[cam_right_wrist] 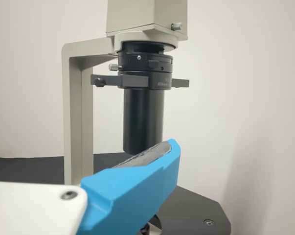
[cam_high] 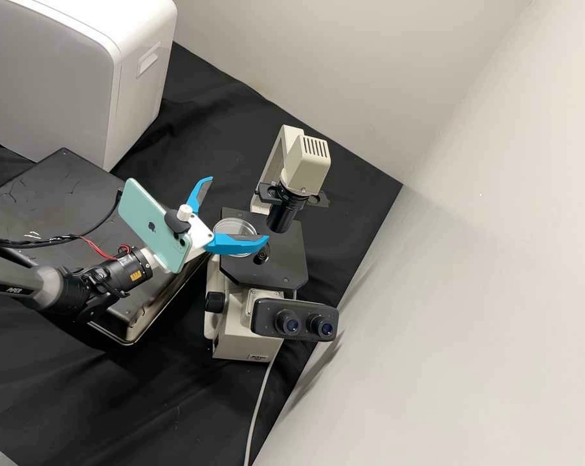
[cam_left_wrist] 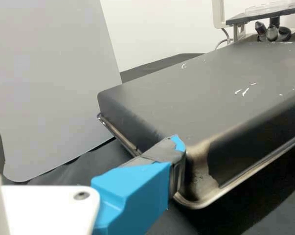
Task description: Place the petri dish on the bench
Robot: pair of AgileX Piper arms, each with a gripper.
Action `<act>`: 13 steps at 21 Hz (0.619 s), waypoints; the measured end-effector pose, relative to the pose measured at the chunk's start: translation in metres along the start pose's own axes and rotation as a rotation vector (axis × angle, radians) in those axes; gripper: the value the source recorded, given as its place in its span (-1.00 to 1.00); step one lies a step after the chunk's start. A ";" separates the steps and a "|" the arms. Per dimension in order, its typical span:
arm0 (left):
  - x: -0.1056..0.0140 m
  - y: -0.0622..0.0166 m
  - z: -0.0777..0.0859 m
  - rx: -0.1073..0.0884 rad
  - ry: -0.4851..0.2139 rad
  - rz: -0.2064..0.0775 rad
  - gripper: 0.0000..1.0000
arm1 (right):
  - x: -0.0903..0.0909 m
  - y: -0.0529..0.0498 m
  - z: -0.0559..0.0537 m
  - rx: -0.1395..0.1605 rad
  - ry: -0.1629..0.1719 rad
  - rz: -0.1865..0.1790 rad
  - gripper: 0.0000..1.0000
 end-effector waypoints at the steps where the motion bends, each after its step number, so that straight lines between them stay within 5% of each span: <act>1: 0.000 -0.0004 0.000 0.000 0.000 -0.002 1.00 | 0.000 0.000 0.000 0.000 0.000 0.000 1.00; 7: 0.000 -0.0005 0.000 -0.002 -0.001 -0.002 1.00 | -0.001 -0.002 0.002 0.000 -0.007 -0.007 1.00; 13: 0.000 -0.0008 0.000 -0.008 0.000 -0.003 1.00 | -0.007 -0.018 0.013 0.009 -0.056 -0.057 1.00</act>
